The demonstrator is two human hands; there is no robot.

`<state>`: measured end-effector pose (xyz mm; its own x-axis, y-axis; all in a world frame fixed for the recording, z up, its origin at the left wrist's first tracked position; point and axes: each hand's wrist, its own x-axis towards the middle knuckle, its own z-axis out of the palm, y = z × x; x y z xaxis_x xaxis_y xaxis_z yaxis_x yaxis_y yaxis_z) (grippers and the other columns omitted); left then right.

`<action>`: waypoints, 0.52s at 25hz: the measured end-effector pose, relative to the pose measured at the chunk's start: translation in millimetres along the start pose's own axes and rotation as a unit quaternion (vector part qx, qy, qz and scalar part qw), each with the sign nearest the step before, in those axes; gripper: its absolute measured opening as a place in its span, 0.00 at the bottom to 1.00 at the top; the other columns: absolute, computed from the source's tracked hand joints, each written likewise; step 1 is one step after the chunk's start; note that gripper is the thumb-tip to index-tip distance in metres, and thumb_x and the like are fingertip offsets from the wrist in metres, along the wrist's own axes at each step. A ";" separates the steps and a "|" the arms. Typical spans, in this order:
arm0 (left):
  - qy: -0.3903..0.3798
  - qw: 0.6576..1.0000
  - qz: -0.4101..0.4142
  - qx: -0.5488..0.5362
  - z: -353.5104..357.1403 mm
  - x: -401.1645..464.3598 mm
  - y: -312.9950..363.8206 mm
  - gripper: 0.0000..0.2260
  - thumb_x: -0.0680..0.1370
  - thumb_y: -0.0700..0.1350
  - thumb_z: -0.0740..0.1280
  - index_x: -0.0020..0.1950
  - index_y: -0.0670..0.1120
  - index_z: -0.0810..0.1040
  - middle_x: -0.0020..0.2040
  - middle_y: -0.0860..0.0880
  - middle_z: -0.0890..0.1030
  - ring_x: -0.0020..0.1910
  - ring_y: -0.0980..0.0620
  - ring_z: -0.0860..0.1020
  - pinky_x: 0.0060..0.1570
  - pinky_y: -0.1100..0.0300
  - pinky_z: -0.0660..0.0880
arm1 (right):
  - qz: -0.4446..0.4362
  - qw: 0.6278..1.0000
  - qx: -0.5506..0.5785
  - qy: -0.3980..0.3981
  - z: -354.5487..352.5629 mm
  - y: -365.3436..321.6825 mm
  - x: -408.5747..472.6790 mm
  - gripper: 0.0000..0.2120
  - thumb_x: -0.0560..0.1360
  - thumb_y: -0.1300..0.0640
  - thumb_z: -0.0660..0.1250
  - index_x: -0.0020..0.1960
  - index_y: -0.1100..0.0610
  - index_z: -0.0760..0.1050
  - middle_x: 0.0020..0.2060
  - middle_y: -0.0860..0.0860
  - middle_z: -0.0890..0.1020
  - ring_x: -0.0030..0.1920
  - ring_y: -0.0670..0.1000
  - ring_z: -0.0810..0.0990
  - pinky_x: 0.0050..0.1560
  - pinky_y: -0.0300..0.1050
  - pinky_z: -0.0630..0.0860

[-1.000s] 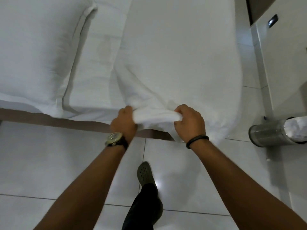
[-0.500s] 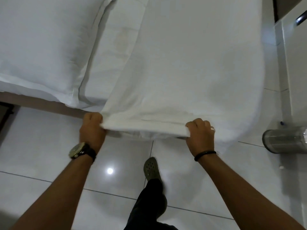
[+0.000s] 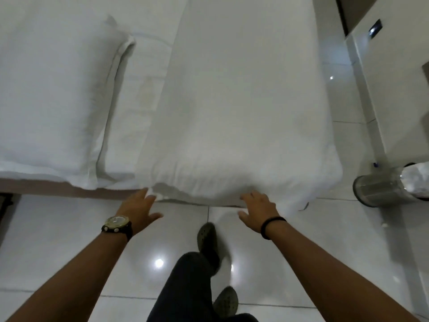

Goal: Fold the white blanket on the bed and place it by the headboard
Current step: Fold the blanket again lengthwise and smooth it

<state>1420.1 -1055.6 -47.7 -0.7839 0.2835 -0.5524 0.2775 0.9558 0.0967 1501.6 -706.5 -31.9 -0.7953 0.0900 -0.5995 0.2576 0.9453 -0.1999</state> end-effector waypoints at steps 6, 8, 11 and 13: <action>0.172 0.975 0.141 -0.016 -56.4 173.9 109.4 0.32 0.77 0.63 0.51 0.76 0.46 0.61 0.78 0.41 0.57 0.77 0.39 0.54 0.72 0.42 0.56 | -0.082 0.977 0.059 0.186 -44.9 -67.8 136.7 0.24 0.80 0.46 0.56 0.74 0.51 0.63 0.74 0.55 0.65 0.76 0.57 0.58 0.71 0.58 0.58; 0.153 0.983 0.099 0.013 -41.9 215.0 77.2 0.36 0.75 0.68 0.48 0.78 0.50 0.54 0.79 0.45 0.50 0.78 0.42 0.48 0.74 0.43 0.48 | -0.070 0.982 0.012 0.172 -43.3 -24.9 177.5 0.27 0.79 0.41 0.56 0.76 0.49 0.60 0.77 0.53 0.59 0.77 0.55 0.53 0.73 0.61 0.48; 0.146 0.987 0.060 0.025 -23.4 229.7 15.0 0.41 0.73 0.72 0.50 0.79 0.51 0.46 0.80 0.47 0.45 0.78 0.45 0.44 0.74 0.46 0.44 | 0.124 0.974 -0.028 0.187 -41.5 108.2 176.5 0.38 0.75 0.30 0.48 0.77 0.52 0.55 0.78 0.53 0.53 0.78 0.57 0.50 0.74 0.64 0.44; 0.127 0.991 0.050 0.004 -27.5 223.6 11.4 0.42 0.72 0.72 0.51 0.79 0.49 0.47 0.80 0.45 0.45 0.78 0.44 0.44 0.74 0.44 0.45 | 0.218 0.964 -0.016 0.153 -48.3 141.8 160.4 0.40 0.75 0.30 0.45 0.78 0.56 0.53 0.78 0.56 0.50 0.77 0.60 0.49 0.73 0.65 0.47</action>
<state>1232.7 -979.1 -147.4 -0.8664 0.3889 -0.3132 0.3655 0.9213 0.1327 1384.0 -542.8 -119.0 -0.7419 0.5639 -0.3627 0.5900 0.8061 0.0464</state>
